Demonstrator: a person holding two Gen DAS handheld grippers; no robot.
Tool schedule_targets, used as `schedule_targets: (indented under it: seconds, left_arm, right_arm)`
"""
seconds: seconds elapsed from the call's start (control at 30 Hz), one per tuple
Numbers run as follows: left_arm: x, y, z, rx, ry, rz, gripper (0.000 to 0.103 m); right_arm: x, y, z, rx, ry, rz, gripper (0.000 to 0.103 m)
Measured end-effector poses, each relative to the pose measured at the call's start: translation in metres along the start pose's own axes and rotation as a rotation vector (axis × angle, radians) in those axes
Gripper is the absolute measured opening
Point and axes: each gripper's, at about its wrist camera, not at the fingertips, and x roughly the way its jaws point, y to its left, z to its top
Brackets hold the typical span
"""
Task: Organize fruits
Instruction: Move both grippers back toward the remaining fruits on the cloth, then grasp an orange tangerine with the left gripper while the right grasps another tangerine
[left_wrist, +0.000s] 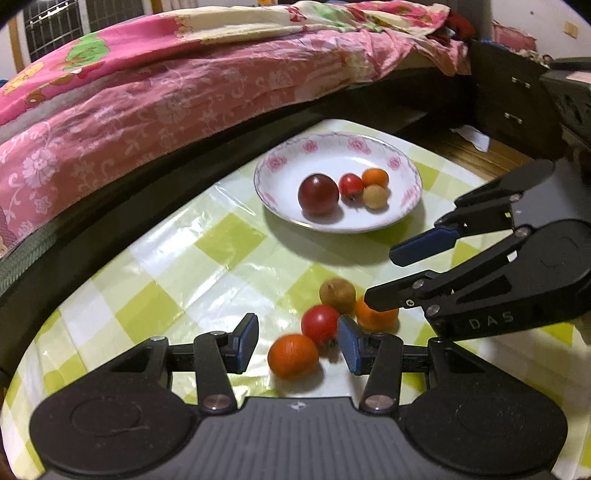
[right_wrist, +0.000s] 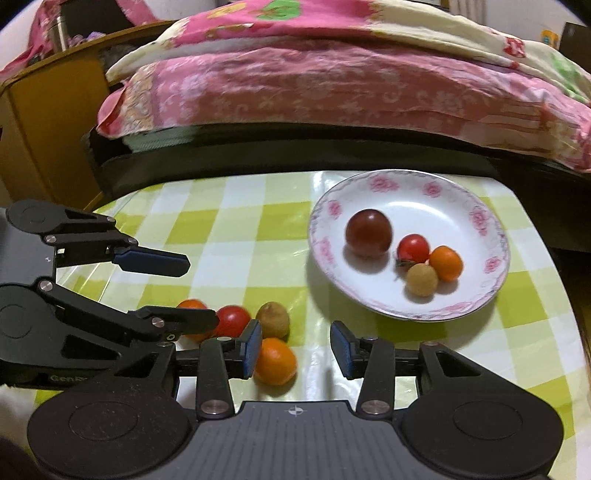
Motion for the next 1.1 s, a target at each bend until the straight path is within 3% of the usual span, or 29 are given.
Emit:
schedule_targets:
  seconds: [0.33,0.67,0.8,1.1]
  left_arm:
    - [0.008,-0.003,-0.014,0.069,0.036,-0.019,0.055]
    - [0.025,0.001,-0.017,0.072,0.047,-0.004,0.054]
    - [0.027,0.000,-0.016,0.072,0.036,0.000,0.048]
    - [0.024,-0.002,-0.018,0.065,0.046,0.002,0.041]
  right_arm:
    - [0.015,0.008,-0.007,-0.064,0.068,0.011,0.039]
    - [0.024,0.010,-0.007,-0.081,0.094,0.004,0.038]
    - [0.024,0.011,-0.006,-0.089,0.089,0.003,0.027]
    - [0.021,0.007,-0.006,-0.073,0.098,-0.019,0.027]
